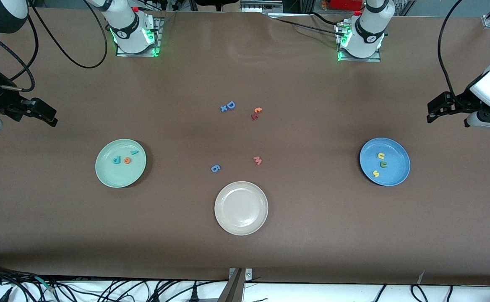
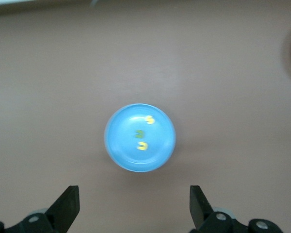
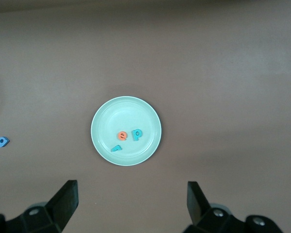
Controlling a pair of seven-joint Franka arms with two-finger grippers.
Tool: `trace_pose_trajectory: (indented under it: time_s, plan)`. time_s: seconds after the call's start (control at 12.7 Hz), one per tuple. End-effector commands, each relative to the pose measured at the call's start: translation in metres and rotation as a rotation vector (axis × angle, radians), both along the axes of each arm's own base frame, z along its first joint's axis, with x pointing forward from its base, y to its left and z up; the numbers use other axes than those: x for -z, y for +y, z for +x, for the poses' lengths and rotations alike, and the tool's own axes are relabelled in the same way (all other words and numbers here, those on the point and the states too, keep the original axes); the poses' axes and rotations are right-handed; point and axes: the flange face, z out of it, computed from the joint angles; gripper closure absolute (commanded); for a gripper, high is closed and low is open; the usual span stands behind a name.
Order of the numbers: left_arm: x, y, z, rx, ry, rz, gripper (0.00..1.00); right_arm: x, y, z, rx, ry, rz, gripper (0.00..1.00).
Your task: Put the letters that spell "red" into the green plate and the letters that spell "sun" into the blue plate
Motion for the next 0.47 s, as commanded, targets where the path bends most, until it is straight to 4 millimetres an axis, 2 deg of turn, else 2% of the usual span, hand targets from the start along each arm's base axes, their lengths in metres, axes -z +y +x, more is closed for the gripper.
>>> trace_pose_trajectory:
  time_s: [0.0, 0.24, 0.39]
  plan:
    - [-0.001, 0.002, -0.001, 0.023, -0.016, 0.040, 0.00, -0.004, -0.003, 0.001, -0.004, 0.004, 0.001, 0.01]
    - [0.001, 0.022, -0.001, -0.006, -0.014, 0.029, 0.00, -0.004, -0.003, 0.001, -0.004, 0.004, 0.001, 0.01]
    - [-0.001, 0.020, -0.002, -0.007, -0.015, 0.017, 0.00, -0.004, -0.003, 0.001, -0.004, 0.004, 0.001, 0.01]
